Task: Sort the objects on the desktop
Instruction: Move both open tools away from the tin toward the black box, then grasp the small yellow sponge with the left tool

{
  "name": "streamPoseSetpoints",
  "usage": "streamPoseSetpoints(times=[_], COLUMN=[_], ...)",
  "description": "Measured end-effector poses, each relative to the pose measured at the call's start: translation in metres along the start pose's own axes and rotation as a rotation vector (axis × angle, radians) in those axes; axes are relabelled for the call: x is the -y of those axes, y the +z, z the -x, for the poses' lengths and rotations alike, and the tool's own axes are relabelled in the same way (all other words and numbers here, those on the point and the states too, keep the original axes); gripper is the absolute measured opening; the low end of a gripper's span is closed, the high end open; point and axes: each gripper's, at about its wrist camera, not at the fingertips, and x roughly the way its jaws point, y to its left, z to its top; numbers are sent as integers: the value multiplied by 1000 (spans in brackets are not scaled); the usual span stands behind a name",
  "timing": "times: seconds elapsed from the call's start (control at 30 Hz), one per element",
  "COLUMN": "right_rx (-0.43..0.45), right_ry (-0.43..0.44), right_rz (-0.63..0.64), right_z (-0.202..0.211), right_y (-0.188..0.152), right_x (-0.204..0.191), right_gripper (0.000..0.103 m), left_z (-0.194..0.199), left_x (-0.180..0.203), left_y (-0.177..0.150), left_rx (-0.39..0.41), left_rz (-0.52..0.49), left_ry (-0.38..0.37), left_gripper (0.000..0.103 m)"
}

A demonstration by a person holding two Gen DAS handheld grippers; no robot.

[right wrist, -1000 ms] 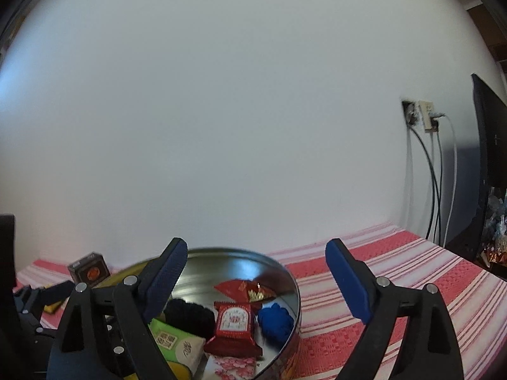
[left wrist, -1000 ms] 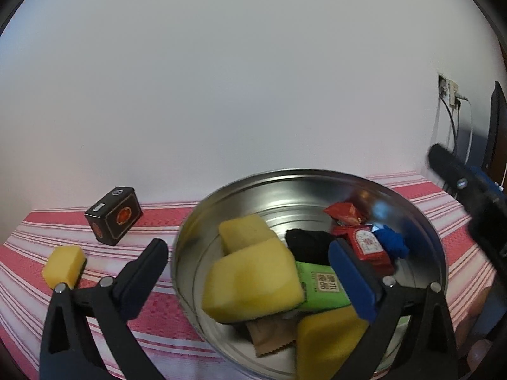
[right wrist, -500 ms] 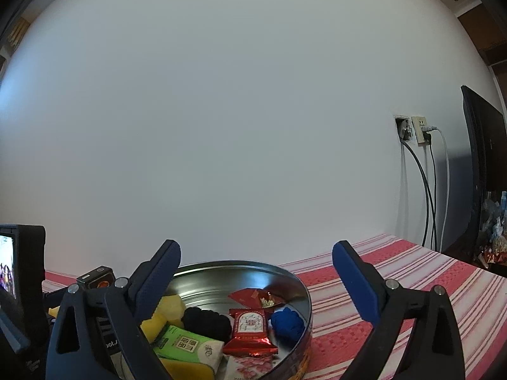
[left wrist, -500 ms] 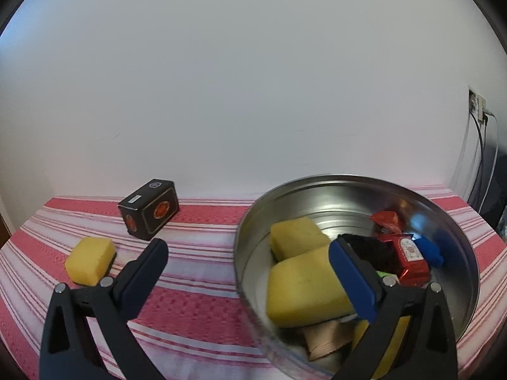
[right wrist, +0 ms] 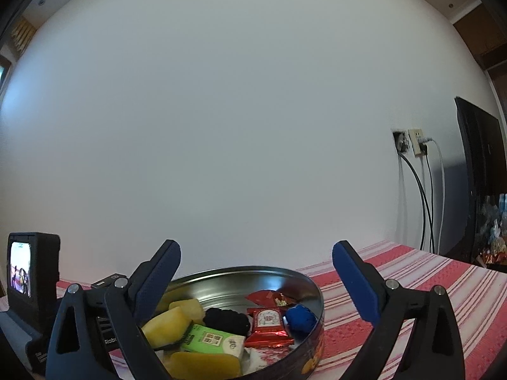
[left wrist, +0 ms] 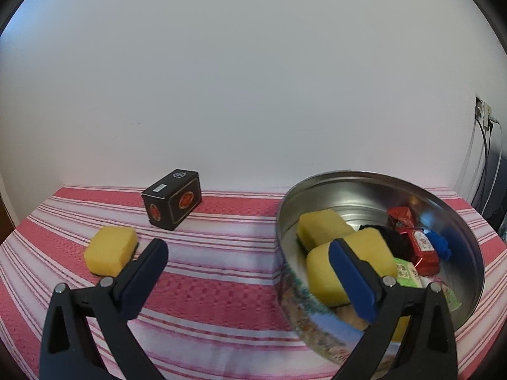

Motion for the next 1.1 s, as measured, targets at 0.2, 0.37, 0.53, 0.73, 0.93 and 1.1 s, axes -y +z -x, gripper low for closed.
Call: streamPoseSetpoints(times=[0.2, 0.37, 0.53, 0.73, 0.93, 1.1], right_rx=[0, -55, -105, -166, -197, -214], right_ry=[19, 69, 134, 227, 317, 334], right_rz=[9, -17, -36, -51, -20, -34], right_z=[14, 11, 9, 10, 15, 17], right_y=[-3, -8, -14, -23, -28, -27], right_x=[-24, -45, -74, -110, -130, -130], right_gripper=[98, 98, 98, 98, 98, 98], left_z=[-2, -7, -17, -39, -77, -113], left_x=[-24, -47, -80, -129, -155, -170], left_y=[-1, 0, 2, 2, 5, 1], left_rx=[-21, -30, -51, -137, -226, -369], left_rz=[22, 44, 67, 182, 183, 212], left_ry=[23, 57, 111, 140, 172, 161], left_gripper=[102, 102, 102, 102, 102, 102])
